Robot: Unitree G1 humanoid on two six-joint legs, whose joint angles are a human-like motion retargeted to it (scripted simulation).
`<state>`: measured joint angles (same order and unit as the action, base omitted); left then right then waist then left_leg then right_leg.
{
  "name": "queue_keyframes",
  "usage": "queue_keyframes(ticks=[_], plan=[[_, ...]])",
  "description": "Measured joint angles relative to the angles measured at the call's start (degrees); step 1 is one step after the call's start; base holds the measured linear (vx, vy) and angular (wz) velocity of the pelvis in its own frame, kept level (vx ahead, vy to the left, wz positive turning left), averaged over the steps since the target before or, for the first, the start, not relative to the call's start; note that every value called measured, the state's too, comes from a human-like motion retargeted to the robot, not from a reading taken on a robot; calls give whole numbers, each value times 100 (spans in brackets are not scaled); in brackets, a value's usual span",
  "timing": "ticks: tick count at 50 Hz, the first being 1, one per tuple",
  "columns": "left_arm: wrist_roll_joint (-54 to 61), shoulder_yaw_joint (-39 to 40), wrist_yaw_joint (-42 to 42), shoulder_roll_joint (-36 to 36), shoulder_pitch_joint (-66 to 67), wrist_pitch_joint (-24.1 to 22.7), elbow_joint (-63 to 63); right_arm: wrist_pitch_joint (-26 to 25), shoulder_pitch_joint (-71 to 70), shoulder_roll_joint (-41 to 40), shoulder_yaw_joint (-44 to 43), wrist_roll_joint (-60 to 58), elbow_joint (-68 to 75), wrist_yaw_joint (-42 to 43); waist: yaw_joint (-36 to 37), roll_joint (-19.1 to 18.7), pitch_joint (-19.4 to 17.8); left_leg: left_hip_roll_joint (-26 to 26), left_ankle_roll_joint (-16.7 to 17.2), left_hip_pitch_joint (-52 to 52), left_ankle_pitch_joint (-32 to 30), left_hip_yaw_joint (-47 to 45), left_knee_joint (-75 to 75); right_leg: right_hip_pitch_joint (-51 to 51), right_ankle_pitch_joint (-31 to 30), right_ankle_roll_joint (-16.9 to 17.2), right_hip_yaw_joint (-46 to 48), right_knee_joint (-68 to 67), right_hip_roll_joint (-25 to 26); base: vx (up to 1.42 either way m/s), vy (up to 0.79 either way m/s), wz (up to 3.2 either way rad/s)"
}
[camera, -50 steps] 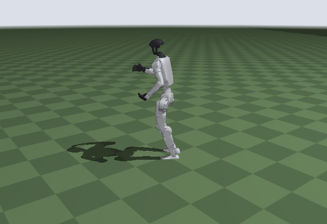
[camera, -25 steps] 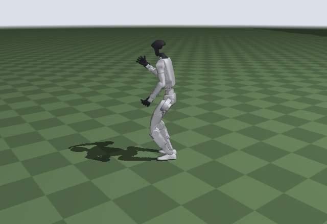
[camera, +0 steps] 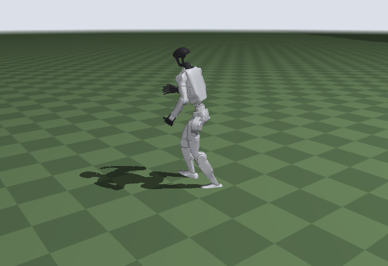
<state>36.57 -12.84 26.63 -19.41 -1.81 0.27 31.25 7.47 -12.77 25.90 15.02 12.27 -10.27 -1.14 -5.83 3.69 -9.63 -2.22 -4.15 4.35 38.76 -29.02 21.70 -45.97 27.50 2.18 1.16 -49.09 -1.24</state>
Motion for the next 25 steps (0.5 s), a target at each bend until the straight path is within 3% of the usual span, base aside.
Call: queue_keyframes(ticks=[7, 13, 18, 20, 25], plan=[[47, -95, 356, -169, 555, 104, -766, 146, -84, 103, 756, -744, 1271, -3, 78, 468, 140, -756, -128, -215, -571, 180, -965, -142, 586, -217, -206, -1360, -721, -9, -2, -6], [153, -422, 460, -257, 148, -23, -1779, 249, 76, 361, 1649, -947, 1918, -679, -253, 898, 304, -1167, -6, -820, -879, 279, -1770, -216, 638, -193, -308, -1659, -700, 7, -1, 1], [472, -709, 300, -244, -1133, -372, -2638, 299, 144, 887, 2002, -695, 1822, -1192, -560, 901, 424, -1177, 73, -1351, -994, 452, -2318, -295, 448, -9, -257, -836, -418, 22, 1, 13], [736, -802, 271, -194, -1855, -526, -2935, 258, 182, 1245, 1850, -442, 1490, -1314, -583, 693, 423, -1033, 73, -1433, -927, 555, -2289, -217, 282, 74, -118, -205, -278, 30, -2, 15], [1274, -896, 475, -82, -2742, -749, -3649, 329, 384, 1659, 1524, -91, 848, -1318, -598, 703, 740, -1094, 222, -1759, -859, 712, -1986, -192, 192, 258, -207, 156, -316, 39, -8, 1]])
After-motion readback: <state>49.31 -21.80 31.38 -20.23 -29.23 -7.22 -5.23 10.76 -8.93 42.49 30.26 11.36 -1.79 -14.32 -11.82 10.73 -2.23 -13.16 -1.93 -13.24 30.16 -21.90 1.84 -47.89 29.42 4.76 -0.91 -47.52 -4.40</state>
